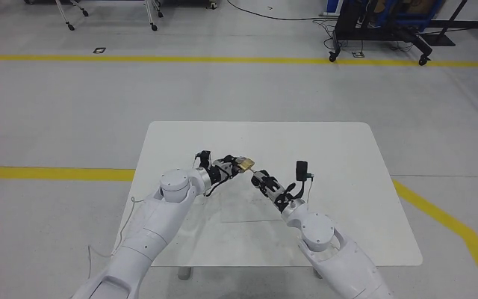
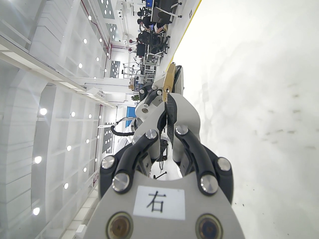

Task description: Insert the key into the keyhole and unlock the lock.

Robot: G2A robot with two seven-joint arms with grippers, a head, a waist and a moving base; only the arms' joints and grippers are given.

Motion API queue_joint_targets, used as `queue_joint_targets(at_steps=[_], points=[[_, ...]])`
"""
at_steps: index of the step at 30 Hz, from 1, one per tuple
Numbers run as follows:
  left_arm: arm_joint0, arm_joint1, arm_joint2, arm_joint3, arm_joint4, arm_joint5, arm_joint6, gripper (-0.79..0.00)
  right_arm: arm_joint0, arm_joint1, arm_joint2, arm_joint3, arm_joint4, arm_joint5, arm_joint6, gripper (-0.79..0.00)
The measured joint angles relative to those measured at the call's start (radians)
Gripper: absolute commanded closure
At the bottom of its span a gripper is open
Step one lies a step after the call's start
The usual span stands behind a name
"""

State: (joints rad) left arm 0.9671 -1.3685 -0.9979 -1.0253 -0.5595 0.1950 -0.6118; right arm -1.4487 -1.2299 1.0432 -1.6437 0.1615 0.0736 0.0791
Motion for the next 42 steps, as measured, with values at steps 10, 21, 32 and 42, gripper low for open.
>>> queue_joint_targets(at_steps=[10,21,32,42], points=[[0.008,0.004,-0.003,-0.011,0.035,-0.031,-0.035,0.0,-0.001,-0.007,0.011,-0.001,0.012,0.026,0.007,0.0],[0.019,0.006,-0.007,-0.03,0.061,-0.05,-0.049,0.0,-0.008,-0.012,0.015,-0.017,-0.016,0.051,0.004,0.0],[0.025,0.007,-0.011,-0.039,0.075,-0.051,-0.053,0.0,0.018,-0.03,-0.027,-0.007,-0.077,0.071,-0.049,0.0],[0.028,0.006,-0.016,-0.041,0.072,-0.049,-0.056,0.0,0.025,-0.041,-0.031,0.004,-0.08,0.071,-0.061,-0.212]])
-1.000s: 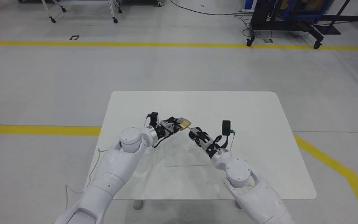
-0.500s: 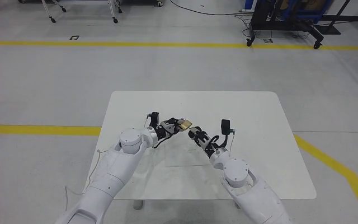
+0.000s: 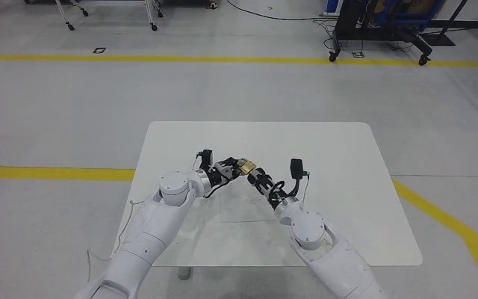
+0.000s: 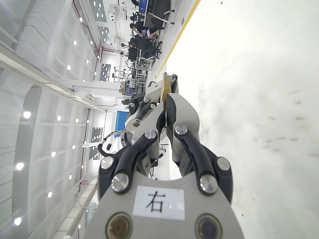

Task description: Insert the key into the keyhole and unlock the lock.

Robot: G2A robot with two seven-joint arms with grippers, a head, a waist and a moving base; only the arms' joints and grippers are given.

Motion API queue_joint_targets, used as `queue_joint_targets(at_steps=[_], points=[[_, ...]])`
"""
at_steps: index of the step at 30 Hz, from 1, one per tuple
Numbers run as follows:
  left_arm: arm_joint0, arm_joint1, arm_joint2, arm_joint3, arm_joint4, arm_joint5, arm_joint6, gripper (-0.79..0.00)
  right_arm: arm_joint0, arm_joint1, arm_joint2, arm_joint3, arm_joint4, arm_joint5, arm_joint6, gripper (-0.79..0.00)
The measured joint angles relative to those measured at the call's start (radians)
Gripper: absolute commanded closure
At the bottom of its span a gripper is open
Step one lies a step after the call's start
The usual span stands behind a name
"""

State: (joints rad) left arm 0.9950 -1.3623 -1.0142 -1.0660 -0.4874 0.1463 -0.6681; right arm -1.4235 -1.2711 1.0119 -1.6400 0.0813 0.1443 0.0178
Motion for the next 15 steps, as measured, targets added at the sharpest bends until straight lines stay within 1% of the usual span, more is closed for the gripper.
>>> queue_joint_targets(at_steps=[1,3,5,15], points=[[-0.001,0.0,0.0,0.001,-0.001,0.003,-0.001,0.0,-0.002,-0.001,0.003,0.0,0.002,-0.004,0.0,-0.24],[-0.002,-0.001,-0.001,0.004,-0.004,0.008,-0.002,0.0,-0.006,-0.001,0.007,0.001,0.006,-0.007,0.003,-0.249],[-0.004,-0.001,-0.002,0.008,-0.006,0.013,-0.002,0.0,-0.01,-0.002,0.013,0.002,0.012,-0.009,0.01,-0.234],[-0.007,-0.004,-0.002,0.012,-0.008,0.019,0.005,0.0,-0.034,-0.002,0.042,-0.01,0.026,-0.028,0.043,-0.215]])
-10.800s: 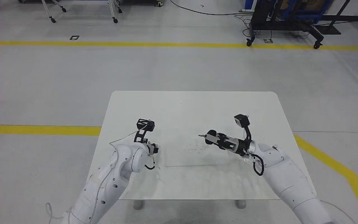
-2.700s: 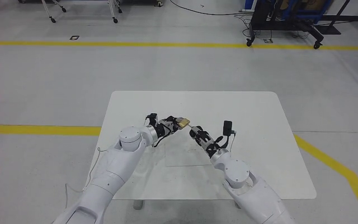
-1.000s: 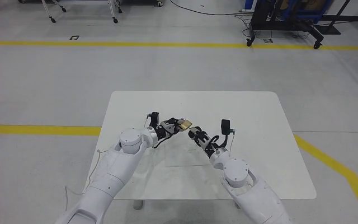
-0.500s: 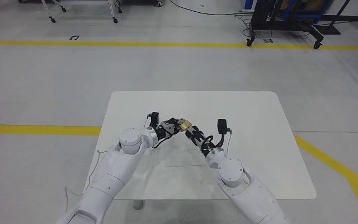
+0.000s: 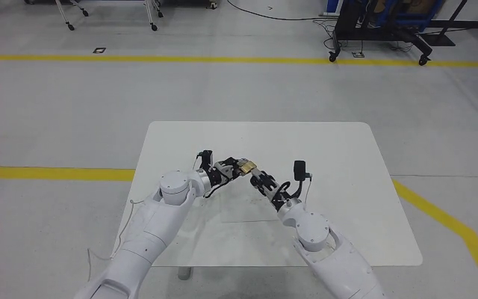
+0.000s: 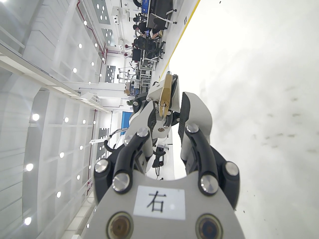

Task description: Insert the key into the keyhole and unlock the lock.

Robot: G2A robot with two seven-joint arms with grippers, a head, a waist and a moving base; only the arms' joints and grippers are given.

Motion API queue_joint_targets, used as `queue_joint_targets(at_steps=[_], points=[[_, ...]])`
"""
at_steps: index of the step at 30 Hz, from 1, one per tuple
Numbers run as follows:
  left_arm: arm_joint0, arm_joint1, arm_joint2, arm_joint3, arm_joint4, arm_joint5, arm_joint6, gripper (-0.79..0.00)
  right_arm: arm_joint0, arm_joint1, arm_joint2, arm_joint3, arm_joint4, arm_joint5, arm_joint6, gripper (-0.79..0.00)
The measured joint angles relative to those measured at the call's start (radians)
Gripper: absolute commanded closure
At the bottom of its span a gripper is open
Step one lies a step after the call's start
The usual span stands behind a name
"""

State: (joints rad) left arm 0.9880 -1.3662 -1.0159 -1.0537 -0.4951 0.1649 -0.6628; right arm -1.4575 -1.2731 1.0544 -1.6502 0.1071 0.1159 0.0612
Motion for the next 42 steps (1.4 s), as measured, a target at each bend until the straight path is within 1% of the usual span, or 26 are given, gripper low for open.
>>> queue_joint_targets(at_steps=[1,3,4,17,18,19,30,34,35,36,37,38,40,41,42], points=[[0.001,0.0,-0.001,-0.001,0.001,-0.003,0.004,0.0,-0.004,0.0,0.004,-0.002,0.005,-0.004,0.007,-0.2],[0.002,-0.001,-0.001,-0.002,0.002,-0.006,0.009,0.0,-0.009,0.001,0.012,-0.005,0.012,-0.008,0.018,-0.114],[0.003,-0.001,-0.001,-0.003,0.002,-0.007,0.012,0.0,-0.012,0.001,0.017,-0.006,0.016,-0.01,0.024,0.0],[0.005,-0.001,0.0,-0.007,0.02,-0.017,0.002,0.0,-0.001,-0.007,0.023,0.014,0.044,-0.003,0.041,0.0],[0.006,-0.001,-0.002,-0.008,0.02,-0.019,0.001,0.0,0.0,-0.008,0.023,0.015,0.047,-0.004,0.041,-0.259],[0.008,-0.001,-0.004,-0.01,0.018,-0.023,0.002,0.0,0.001,-0.009,0.025,0.016,0.052,-0.008,0.04,-0.785],[0.038,0.003,-0.03,-0.049,0.006,-0.046,0.038,0.0,0.0,-0.01,0.029,0.016,0.061,-0.016,0.041,-0.785],[0.044,0.004,-0.031,-0.056,0.025,-0.083,0.037,0.0,-0.007,-0.011,0.035,0.006,0.078,-0.031,0.056,-0.785],[0.046,0.004,-0.032,-0.056,0.027,-0.094,0.037,0.0,-0.013,-0.012,0.046,-0.001,0.109,-0.052,0.078,-0.539],[0.047,0.004,-0.033,-0.058,0.028,-0.106,0.037,0.0,-0.02,-0.012,0.06,-0.004,0.159,-0.076,0.109,-0.372],[0.05,0.004,-0.035,-0.06,0.028,-0.121,0.038,0.0,-0.027,-0.012,0.081,0.001,0.246,-0.103,0.156,-0.256],[0.052,0.004,-0.036,-0.061,0.028,-0.131,0.039,0.0,-0.028,-0.013,0.095,0.011,0.313,-0.115,0.19,-0.185],[0.056,0.004,-0.038,-0.061,0.027,-0.143,0.039,0.0,-0.023,-0.014,0.115,0.038,0.45,-0.119,0.261,-0.074],[0.056,0.004,-0.038,-0.061,0.028,-0.145,0.039,0.0,-0.019,-0.015,0.119,0.049,0.495,-0.114,0.288,-0.031],[0.056,0.004,-0.038,-0.062,0.029,-0.146,0.039,0.0,-0.015,-0.016,0.122,0.06,0.533,-0.105,0.313,-0.025]])
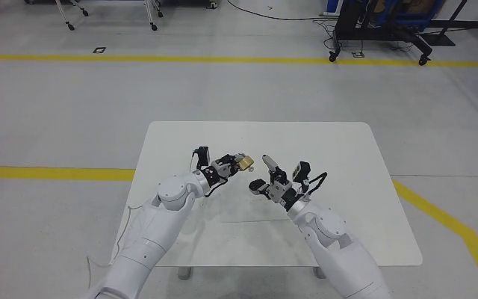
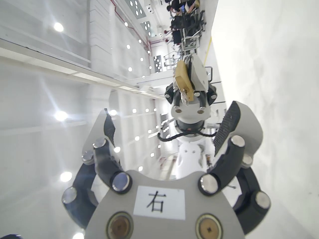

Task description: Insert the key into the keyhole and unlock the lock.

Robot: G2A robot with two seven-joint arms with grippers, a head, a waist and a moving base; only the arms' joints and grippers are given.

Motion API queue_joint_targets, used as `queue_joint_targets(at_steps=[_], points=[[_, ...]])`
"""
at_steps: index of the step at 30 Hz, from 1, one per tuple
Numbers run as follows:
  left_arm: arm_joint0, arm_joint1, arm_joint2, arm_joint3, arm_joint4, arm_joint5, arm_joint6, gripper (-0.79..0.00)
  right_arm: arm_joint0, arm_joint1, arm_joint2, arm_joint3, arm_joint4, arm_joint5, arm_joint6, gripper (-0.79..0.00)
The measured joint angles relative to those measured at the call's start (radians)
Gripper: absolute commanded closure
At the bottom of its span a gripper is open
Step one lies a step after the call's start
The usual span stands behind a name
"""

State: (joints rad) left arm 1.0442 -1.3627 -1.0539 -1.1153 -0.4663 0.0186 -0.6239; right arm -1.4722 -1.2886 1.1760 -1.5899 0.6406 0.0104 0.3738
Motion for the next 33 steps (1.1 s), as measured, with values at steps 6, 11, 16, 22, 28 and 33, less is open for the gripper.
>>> queue_joint_targets(at_steps=[6,11,16,22,28,33], points=[[0.002,0.0,-0.002,0.0,0.007,-0.011,0.001,0.0,0.039,-0.002,0.003,0.057,0.085,0.09,0.036,-0.031],[0.005,0.0,-0.004,-0.004,0.013,-0.01,-0.003,0.0,0.055,-0.007,-0.012,0.077,0.09,0.097,0.021,0.0],[0.006,0.0,-0.005,-0.006,0.018,-0.012,-0.001,0.0,0.057,-0.009,-0.013,0.086,0.099,0.096,0.021,0.0],[0.011,0.0,-0.008,-0.011,0.019,-0.013,0.0,0.0,0.058,-0.01,-0.012,0.087,0.098,0.096,0.016,0.0],[0.014,0.001,-0.01,-0.017,0.026,-0.02,-0.002,0.0,0.061,-0.012,-0.017,0.09,0.11,0.112,0.012,0.0],[0.019,0.002,-0.012,-0.023,0.033,-0.031,-0.011,0.0,0.077,-0.017,-0.02,0.109,0.158,0.159,0.01,0.0]])
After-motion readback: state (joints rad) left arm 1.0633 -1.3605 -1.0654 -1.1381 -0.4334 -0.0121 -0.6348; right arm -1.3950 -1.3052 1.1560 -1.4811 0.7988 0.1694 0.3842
